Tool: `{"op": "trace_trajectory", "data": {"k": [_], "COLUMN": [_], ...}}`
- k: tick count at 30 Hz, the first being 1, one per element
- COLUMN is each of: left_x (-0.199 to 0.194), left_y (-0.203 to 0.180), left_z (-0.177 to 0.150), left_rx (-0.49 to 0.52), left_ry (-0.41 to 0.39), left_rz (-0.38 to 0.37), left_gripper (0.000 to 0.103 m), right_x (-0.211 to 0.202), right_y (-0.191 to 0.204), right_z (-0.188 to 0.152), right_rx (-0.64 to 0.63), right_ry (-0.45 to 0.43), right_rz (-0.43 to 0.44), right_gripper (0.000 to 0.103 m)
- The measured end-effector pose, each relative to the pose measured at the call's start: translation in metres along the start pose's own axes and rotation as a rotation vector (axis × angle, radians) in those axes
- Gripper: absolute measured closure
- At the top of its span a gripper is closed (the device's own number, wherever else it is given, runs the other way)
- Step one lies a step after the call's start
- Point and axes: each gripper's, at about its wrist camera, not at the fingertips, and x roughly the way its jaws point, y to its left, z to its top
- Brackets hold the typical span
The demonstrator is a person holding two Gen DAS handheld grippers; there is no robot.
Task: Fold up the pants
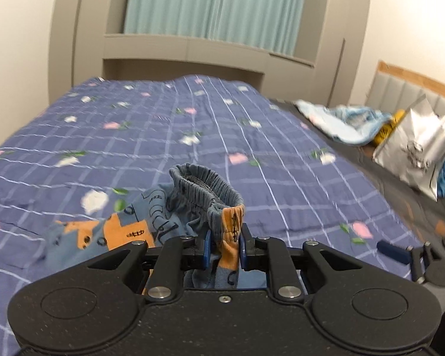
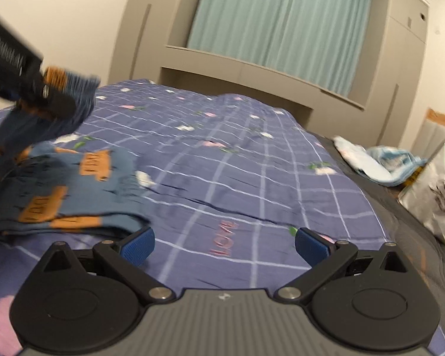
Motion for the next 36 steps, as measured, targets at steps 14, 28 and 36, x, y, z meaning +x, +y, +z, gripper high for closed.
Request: {"op": "trace_trajectory", "data": {"k": [14, 28, 36], "left_x": [0.008, -0.053, -0.032], "left_y": [0.012, 0.099, 0.130], "left_z": [-0.013, -0.022, -0.017], "left_rx": [-0.069, -0.311, -0.365], "left_ry": [0.083, 0.026, 0.037], "left_rz": [-0.054, 0.335, 0.333], "left_gripper": [0.033, 0.003, 0.002], "right_x": [0.011, 0.006, 0.009], "right_y": [-0.025, -0.021, -0.006], "right_z": [-0.010, -0.007, 0.022], "right_rx": [0.119, 0.133, 0.192], "right_ry": [0.059, 0.026, -0.027], "right_rz": [0.012, 0.010, 0.142], "right_gripper": [0.000, 0.000, 0.000]}}
